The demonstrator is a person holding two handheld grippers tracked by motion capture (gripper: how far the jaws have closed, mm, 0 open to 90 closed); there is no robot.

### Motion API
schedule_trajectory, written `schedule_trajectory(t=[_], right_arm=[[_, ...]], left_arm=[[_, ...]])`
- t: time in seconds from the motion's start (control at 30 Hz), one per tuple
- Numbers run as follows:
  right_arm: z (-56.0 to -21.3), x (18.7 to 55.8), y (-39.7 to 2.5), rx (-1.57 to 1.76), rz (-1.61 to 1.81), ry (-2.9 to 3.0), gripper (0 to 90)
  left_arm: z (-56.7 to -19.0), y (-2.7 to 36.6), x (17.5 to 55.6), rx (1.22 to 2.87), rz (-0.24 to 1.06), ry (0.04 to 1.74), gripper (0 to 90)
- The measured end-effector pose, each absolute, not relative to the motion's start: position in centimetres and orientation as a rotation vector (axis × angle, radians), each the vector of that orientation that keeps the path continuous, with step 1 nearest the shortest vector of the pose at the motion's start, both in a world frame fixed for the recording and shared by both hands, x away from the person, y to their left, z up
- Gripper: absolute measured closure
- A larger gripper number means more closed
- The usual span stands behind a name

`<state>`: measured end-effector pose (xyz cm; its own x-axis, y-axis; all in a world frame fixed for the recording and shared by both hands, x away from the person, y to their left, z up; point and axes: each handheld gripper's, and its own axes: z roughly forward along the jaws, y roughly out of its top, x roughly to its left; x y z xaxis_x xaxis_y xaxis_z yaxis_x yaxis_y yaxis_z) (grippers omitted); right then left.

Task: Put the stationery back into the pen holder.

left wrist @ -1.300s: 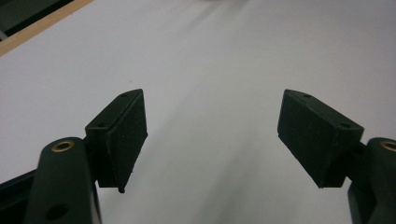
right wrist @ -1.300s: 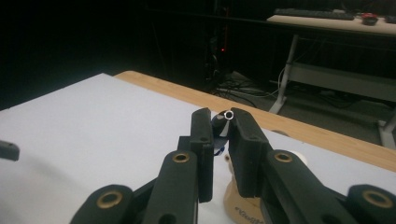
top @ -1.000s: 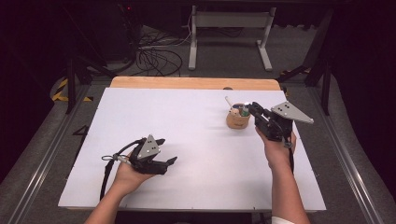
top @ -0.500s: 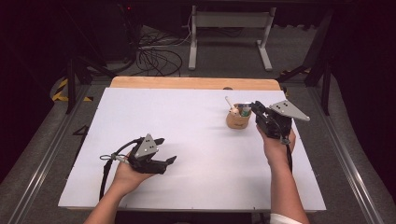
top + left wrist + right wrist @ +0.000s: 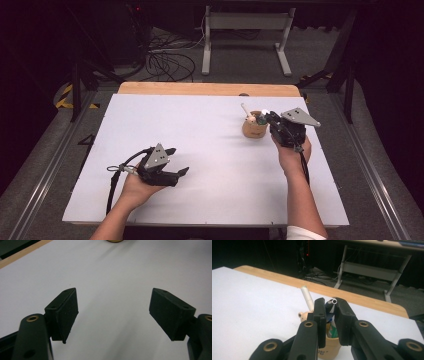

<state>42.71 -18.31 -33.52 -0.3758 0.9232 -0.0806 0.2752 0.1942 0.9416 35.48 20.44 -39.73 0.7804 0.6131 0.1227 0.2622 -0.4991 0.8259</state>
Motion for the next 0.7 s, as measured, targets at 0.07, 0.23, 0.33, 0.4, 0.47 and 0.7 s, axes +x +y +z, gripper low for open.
schedule_trajectory(t=[0.07,0.23,0.33,0.4,0.47,0.7], right_arm=[[-33.8,42.9,-18.3,1.131,1.187,1.790,80.7],[-34.4,43.4,-18.4,1.150,1.183,1.802,80.7],[-34.6,43.7,-18.5,1.163,1.186,1.811,80.7],[-34.7,43.9,-18.5,1.168,1.189,1.818,80.7],[-34.9,44.0,-18.6,1.177,1.188,1.826,80.7],[-35.3,44.6,-18.7,1.194,1.185,1.846,80.7]], left_arm=[[-39.8,20.4,35.5,2.102,0.512,0.651,23.9],[-39.8,20.4,35.5,2.097,0.510,0.652,24.0],[-39.8,20.4,35.5,2.104,0.513,0.651,24.0],[-39.8,20.4,35.5,2.105,0.511,0.649,24.0],[-39.8,20.4,35.5,2.108,0.514,0.646,24.0],[-39.8,20.4,35.5,2.108,0.510,0.652,24.0]])
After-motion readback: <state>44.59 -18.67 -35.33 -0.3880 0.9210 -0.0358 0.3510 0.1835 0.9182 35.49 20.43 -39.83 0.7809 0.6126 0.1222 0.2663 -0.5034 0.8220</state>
